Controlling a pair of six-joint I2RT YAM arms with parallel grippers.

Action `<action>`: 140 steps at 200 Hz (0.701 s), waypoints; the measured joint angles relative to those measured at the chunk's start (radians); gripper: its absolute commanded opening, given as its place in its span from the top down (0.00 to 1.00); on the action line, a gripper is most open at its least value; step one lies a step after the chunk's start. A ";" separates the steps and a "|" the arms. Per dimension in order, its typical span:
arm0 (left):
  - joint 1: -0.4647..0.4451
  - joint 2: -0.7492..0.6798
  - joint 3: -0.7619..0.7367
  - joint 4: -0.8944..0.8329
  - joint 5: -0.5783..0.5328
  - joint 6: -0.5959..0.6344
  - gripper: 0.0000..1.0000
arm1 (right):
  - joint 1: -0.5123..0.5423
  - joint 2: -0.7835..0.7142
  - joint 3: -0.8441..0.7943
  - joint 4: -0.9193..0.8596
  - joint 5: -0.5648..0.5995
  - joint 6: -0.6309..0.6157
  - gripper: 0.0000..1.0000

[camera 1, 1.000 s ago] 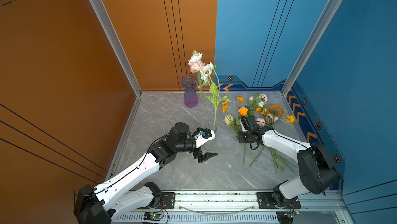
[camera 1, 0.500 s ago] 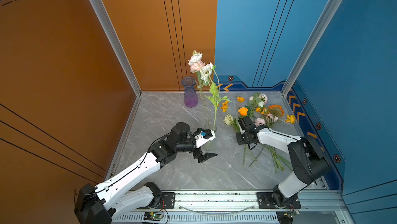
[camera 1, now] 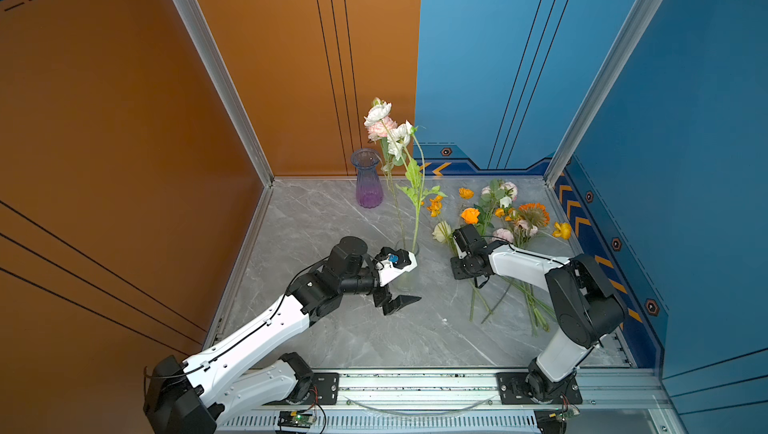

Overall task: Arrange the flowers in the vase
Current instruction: 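Reach the right gripper into the pile and grasp orange poppy stems, then lift the orange poppy stems and lower them into the clear vase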

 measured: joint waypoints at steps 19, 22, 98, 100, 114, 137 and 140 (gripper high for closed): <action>0.000 0.000 0.000 0.000 0.000 0.000 0.02 | 0.002 -0.001 0.000 0.000 0.000 -0.007 0.88; 0.000 0.000 0.000 0.000 0.000 0.000 0.02 | 0.003 -0.002 0.000 -0.001 0.000 -0.010 0.89; 0.000 -0.003 0.000 0.000 0.000 0.003 0.02 | 0.011 -0.190 0.000 -0.039 -0.014 -0.026 0.99; 0.000 -0.004 0.000 0.000 0.000 0.003 0.02 | 0.011 -0.200 0.000 -0.039 -0.018 -0.026 0.99; 0.000 -0.008 0.000 -0.004 -0.001 0.004 0.02 | 0.006 -0.259 0.000 -0.037 -0.040 -0.022 0.99; 0.000 -0.019 0.001 -0.023 -0.002 0.004 0.02 | -0.020 -0.352 0.000 -0.033 -0.088 0.004 0.99; 0.000 -0.023 0.001 -0.024 -0.003 0.005 0.02 | -0.025 -0.362 0.000 -0.033 -0.091 0.011 0.99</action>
